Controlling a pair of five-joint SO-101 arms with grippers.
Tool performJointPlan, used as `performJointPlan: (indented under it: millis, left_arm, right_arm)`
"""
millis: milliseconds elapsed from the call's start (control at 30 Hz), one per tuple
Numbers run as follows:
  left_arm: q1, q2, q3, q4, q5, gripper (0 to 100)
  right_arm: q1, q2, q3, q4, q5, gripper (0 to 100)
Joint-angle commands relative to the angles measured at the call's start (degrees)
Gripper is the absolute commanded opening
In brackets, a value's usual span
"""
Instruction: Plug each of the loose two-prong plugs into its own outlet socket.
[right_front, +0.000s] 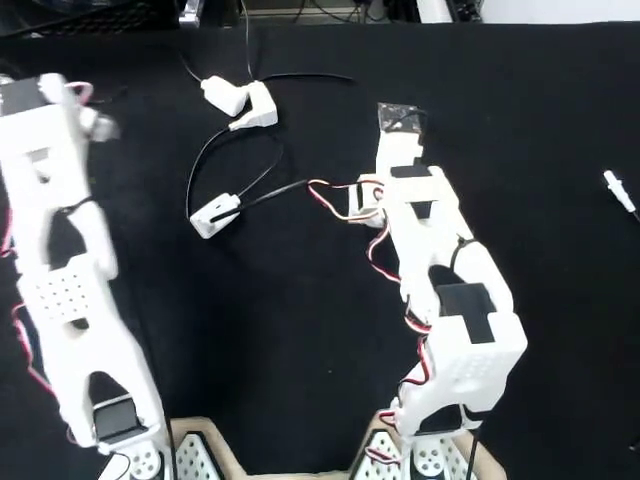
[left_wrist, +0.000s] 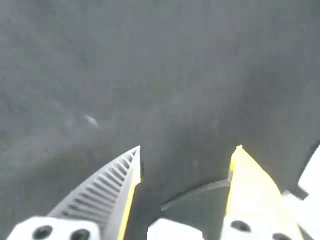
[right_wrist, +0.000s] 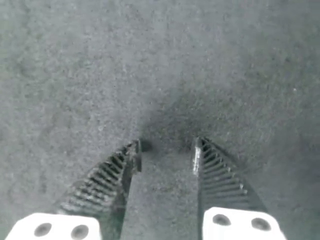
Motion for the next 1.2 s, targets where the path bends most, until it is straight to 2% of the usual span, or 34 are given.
performJointPlan:
  millis: [0,167,233,333,600,833,1000,1167]
  left_arm:
    - [-6.5,-2.4,-3.3,0.6,-0.5,28]
    - [-13.8,-2.3,6.0,0.6,-0.7,28]
    - [-15.0,-2.3,10.9,0.6,-3.6,28]
    - [-15.3,-2.6,17.6,0.6,-7.8,28]
    - [-15.0,-2.9,30.6,0.6,-8.4,28]
    - [-14.4,-2.2,41.7,0.0,-8.1,28]
    - [-13.8,-2.2,44.9,-4.3,-7.4,28]
    - [-14.0,-2.2,46.0,-8.4,-2.5,28]
  right_arm:
    - [-2.4,-2.4,-0.3,0.1,4.4,19.1]
    - [-9.8,-2.4,-4.6,3.6,9.5,19.3]
    - [-13.5,-2.4,-6.9,6.2,10.1,21.7]
    - [-18.7,-2.1,-9.3,8.7,10.3,28.5]
    - [-29.5,-1.8,-10.0,1.8,10.1,28.9]
    - [-32.0,6.4,-15.2,0.6,9.8,28.9]
    - [-33.5,17.5,-32.1,13.1,9.3,28.9]
    - [-35.6,25.4,-47.4,24.1,6.3,28.9]
